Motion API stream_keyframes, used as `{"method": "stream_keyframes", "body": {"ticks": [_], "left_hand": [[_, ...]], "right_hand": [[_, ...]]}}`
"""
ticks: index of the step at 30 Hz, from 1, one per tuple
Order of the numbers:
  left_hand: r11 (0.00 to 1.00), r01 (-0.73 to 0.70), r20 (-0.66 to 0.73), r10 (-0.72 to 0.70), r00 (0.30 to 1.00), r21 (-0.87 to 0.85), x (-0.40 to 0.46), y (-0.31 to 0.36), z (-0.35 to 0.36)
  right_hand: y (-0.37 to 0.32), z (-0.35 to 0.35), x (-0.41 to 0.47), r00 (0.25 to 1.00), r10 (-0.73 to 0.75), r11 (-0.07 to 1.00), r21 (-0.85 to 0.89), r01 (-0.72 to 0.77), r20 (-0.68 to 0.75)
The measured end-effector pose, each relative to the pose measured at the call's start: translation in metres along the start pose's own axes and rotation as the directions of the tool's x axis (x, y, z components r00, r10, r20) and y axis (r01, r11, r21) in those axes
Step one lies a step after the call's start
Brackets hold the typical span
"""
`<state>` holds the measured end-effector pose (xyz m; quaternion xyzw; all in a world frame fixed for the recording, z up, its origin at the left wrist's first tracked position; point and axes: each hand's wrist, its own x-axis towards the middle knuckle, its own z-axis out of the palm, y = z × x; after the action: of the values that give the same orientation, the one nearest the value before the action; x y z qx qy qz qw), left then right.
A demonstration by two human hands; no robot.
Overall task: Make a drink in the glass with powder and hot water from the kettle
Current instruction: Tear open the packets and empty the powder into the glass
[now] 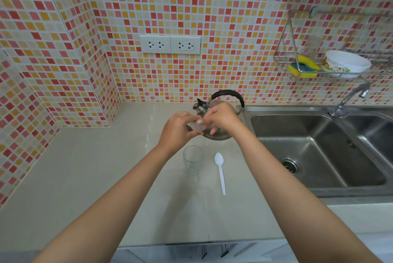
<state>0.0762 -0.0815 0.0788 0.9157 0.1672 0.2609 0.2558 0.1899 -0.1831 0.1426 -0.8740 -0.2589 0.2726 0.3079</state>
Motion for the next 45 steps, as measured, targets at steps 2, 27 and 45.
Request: {"method": "stream_keyframes", "body": {"ticks": [2,27,45], "left_hand": [[0.999,0.035,0.021,-0.034,0.999,-0.023,-0.001,-0.004,0.000],[0.977,0.213,0.212,-0.201,0.956,-0.031,-0.028,-0.038,0.009],[0.987,0.159,0.240,-0.158,0.958,0.012,-0.012,-0.033,0.010]], "right_hand": [[0.010,-0.001,0.005,0.999,0.023,0.995,0.099,-0.020,-0.028],[0.178,0.103,0.015,0.917,0.336,0.931,-0.068,-0.358,-0.216],[0.086,0.023,-0.019,0.966,-0.210,0.978,-0.044,0.205,-0.153]]}}
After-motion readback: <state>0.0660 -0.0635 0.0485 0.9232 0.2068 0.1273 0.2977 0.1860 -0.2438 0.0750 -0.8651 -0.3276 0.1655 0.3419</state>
